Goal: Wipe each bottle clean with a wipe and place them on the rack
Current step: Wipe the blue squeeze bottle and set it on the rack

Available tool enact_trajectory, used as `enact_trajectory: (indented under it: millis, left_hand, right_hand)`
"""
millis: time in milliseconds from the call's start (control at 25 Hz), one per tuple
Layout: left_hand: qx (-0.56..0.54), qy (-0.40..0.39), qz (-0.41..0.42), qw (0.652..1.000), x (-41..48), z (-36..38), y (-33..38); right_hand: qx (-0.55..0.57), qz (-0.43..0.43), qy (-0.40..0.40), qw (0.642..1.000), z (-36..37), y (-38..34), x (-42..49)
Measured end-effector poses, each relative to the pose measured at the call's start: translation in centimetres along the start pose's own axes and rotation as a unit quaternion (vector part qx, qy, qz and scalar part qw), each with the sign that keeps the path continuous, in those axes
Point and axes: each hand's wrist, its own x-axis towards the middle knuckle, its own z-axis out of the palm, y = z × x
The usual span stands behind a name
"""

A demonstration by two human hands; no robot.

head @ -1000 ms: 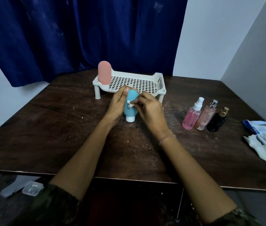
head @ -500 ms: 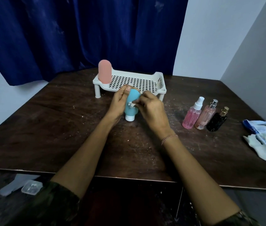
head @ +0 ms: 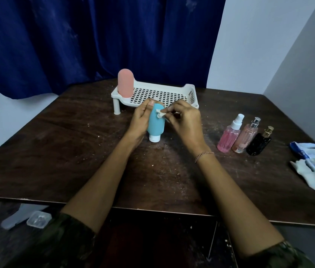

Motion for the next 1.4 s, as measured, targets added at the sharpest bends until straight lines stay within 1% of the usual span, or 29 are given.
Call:
enact_trajectory:
  millis: [240,360,560,640,720,880,1000,1120,1200,1320,1400]
  left_hand:
    - [0.039,0.024,0.016,0.999,0.2,-0.6,0.1]
    - [0.072,0.017,0.035,0.997,0.3,-0.8,0.0]
    - [0.088,0.033,0.126,0.988,0.0,-1.1,0.6]
    - [0.104,0.035,0.14,0.984,0.0,-1.3,0.5]
    - [0.141,0.05,0.151,0.977,0.0,-1.5,0.3]
    - [0.219,0.077,0.167,0.958,-0.2,-1.7,0.2]
    - [0.263,0.068,0.161,0.949,-0.5,-1.5,0.3]
    - [0.292,0.062,0.16,0.941,-0.8,-1.2,0.3]
    - [0.275,0.069,0.151,0.947,-0.9,-1.1,0.4]
    - [0.204,0.072,0.112,0.97,-0.9,-1.3,0.6]
    - [0.144,0.061,0.097,0.983,-0.6,-1.3,0.4]
  right_hand:
    - [0.04,0.04,-0.036,0.998,1.2,0.6,-2.7]
    - [0.034,0.033,-0.061,0.997,1.4,0.6,-3.4]
    - [-0.01,0.005,-0.139,0.99,2.1,0.7,-4.1]
    - [-0.033,-0.011,-0.179,0.983,2.5,0.6,-4.2]
    - [-0.046,-0.017,-0.19,0.981,2.6,0.6,-4.3]
    - [-0.086,-0.014,-0.178,0.98,2.1,0.6,-4.2]
    - [-0.094,-0.018,-0.166,0.981,2.1,0.5,-4.2]
    - [-0.088,-0.024,-0.175,0.98,2.2,0.4,-4.3]
    - [-0.059,0.005,-0.163,0.985,2.2,0.7,-4.1]
    - [-0.005,0.084,-0.092,0.992,2.1,1.3,-4.0]
    - [0.023,0.111,-0.051,0.992,2.0,1.5,-3.9]
